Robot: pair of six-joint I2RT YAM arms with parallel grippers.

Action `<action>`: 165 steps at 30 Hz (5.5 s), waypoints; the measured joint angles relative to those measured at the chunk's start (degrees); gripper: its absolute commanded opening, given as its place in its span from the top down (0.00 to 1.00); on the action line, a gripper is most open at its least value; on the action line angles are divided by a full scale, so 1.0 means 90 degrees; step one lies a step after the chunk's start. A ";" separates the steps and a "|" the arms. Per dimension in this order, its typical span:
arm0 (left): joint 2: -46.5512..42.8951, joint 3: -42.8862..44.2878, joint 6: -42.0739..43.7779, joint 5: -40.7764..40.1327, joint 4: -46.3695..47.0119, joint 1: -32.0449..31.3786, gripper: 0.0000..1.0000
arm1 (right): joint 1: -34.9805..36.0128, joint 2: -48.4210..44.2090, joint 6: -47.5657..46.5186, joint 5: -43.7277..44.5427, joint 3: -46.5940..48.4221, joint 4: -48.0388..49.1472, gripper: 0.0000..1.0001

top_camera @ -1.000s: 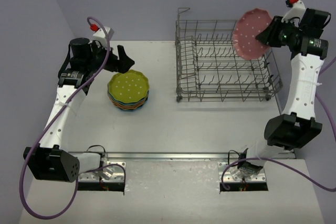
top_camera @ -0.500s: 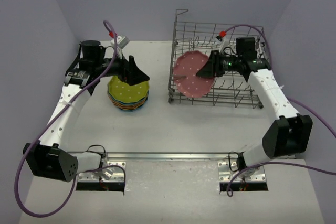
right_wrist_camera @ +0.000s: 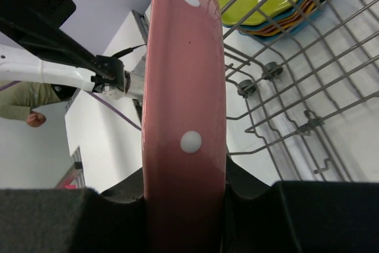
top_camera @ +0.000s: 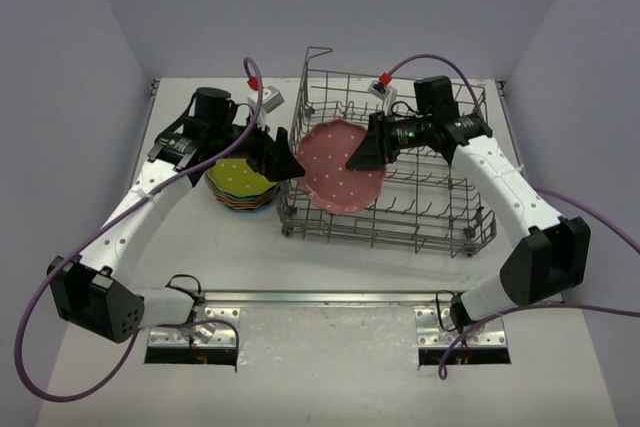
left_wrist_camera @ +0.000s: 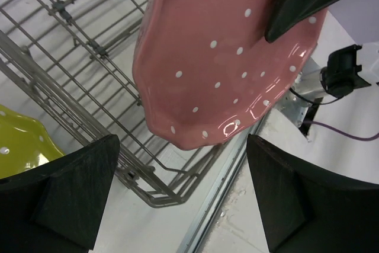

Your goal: Unload the plates from the dish rack

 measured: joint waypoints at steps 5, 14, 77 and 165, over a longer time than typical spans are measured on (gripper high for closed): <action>0.0046 0.0000 -0.0093 -0.0349 0.0193 0.0000 0.13 | -0.0273 -0.0120 -0.0235 0.0370 0.0255 -0.0176 1.00; 0.0046 0.0000 -0.0256 -0.0087 0.0479 0.0000 0.13 | -0.1377 -0.0257 -0.0200 -0.0111 0.0642 -0.0075 1.00; 0.1966 0.0575 -0.1015 0.2604 0.0661 0.4085 1.00 | 0.0645 -0.1367 -0.3301 0.1197 0.0430 -0.2189 0.34; 0.1186 -0.1146 0.0051 -0.1969 0.0880 0.3460 0.46 | -0.0110 -0.2453 -0.6434 0.5237 -0.0694 -0.3494 0.07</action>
